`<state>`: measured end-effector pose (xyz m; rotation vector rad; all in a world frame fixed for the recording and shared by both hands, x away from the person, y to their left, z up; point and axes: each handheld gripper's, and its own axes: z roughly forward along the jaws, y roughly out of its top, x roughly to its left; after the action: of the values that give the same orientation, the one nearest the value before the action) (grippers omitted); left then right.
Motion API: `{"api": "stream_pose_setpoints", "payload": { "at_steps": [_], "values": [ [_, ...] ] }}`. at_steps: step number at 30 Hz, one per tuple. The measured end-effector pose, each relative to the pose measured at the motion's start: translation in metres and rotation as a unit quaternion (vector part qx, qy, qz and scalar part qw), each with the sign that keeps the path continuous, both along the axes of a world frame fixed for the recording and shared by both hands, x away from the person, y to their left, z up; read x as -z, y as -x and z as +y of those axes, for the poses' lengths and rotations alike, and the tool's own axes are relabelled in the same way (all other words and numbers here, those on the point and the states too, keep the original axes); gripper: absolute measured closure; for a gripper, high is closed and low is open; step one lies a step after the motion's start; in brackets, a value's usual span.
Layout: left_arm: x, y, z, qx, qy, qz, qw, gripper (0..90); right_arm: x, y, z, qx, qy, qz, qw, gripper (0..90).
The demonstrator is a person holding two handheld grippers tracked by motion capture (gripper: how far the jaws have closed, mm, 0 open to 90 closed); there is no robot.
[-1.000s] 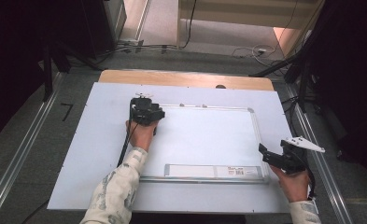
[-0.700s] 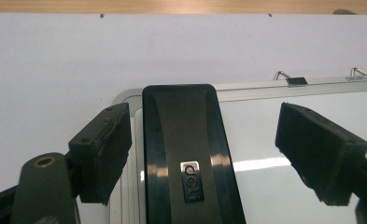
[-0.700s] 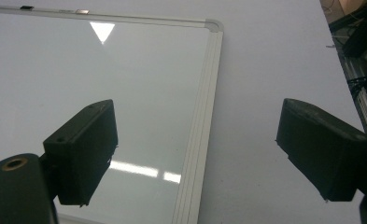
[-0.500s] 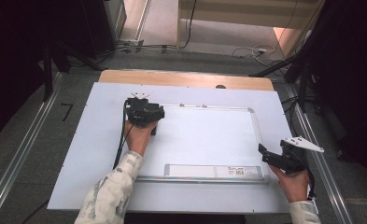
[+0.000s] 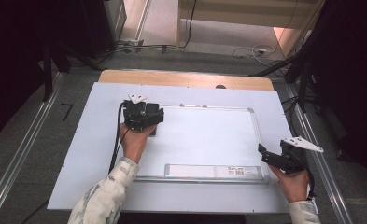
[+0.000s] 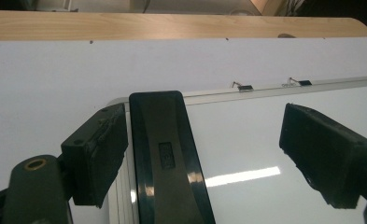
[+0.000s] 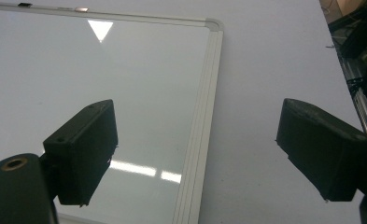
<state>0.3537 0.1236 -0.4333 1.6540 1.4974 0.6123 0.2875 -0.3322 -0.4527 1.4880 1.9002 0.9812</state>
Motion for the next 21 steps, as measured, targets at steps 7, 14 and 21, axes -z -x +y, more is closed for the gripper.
{"api": "stream_pose_setpoints", "payload": {
  "at_steps": [7, 14, 21],
  "values": [
    [0.006, 0.011, 0.002, 0.010, 0.010, 0.005, 0.9999, 15.0, 0.000, 0.000, 0.000, 0.001, 0.002, 0.000, 1.0000, 11.2],
    [0.007, 0.023, 0.007, 0.010, 0.006, -0.006, 0.9999, 15.0, 0.000, 0.000, 0.000, 0.002, 0.001, 0.001, 1.0000, 11.1],
    [0.008, 0.041, 0.016, 0.020, 0.001, -0.010, 0.9998, 14.3, 0.000, 0.001, -0.001, 0.002, 0.003, 0.000, 1.0000, 11.1]
  ]
}}
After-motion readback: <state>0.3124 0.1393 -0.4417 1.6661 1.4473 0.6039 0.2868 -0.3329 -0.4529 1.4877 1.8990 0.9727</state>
